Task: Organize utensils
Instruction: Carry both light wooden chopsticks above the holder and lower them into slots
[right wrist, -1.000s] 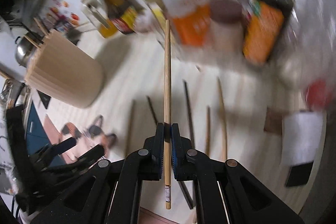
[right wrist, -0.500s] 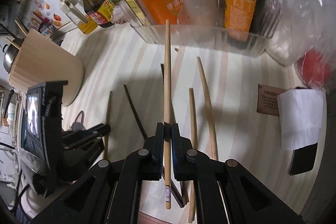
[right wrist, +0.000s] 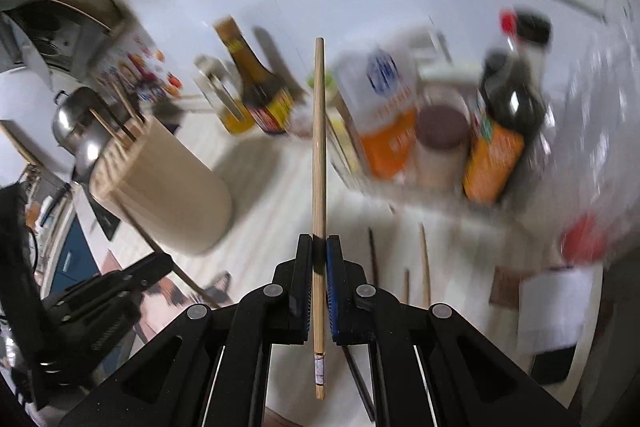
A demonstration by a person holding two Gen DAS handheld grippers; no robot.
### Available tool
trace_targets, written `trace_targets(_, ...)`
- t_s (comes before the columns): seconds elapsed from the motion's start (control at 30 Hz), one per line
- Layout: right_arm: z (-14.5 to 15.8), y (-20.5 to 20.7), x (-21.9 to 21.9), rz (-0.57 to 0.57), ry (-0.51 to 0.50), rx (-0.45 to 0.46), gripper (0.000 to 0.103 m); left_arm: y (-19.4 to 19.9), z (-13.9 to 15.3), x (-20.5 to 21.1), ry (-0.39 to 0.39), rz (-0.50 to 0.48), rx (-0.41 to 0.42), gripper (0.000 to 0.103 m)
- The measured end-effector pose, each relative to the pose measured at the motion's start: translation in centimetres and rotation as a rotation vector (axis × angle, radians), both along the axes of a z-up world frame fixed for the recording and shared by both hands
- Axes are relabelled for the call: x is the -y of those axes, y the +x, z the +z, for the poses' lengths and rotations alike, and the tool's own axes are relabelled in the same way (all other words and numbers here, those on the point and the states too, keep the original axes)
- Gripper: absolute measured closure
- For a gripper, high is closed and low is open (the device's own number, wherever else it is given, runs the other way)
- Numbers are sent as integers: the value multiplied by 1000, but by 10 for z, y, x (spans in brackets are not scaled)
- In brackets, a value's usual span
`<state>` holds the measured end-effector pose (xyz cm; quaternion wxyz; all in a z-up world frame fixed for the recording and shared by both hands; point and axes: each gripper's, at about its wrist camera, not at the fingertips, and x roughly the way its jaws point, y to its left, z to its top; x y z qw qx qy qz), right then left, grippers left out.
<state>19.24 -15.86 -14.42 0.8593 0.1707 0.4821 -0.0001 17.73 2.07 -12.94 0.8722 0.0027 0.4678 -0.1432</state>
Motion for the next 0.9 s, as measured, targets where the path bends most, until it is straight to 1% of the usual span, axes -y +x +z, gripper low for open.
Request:
trace_targets(0.13,31,29,-8,23,1,84,96,14,41,-7,-38,24,104,99)
trace_targets(0.33,79,73,-23,45,8,206,96,34,115,-26,-86,56,237,99)
trace_targets(0.47,102,105,-40,67,38,269,96,50,161,-43,-92,84,313,99)
trace_targets(0.53,109,119,-48,79,63,291,96,55,175,-51,-91,100,338,99)
trace_targets(0.6,116,138,-63,100,84,316,96,63,188,-58,-79,121,367,99)
trace_targets(0.7,120,158,-83,129,110,339,96,75,197,-68,-63,147,386,99)
trace_targets(0.77,118,171,-96,148,131,348,96,81,198,-73,-58,160,385,99)
trace_targets(0.9,104,191,-120,169,153,360,96,95,189,-81,-48,179,367,99)
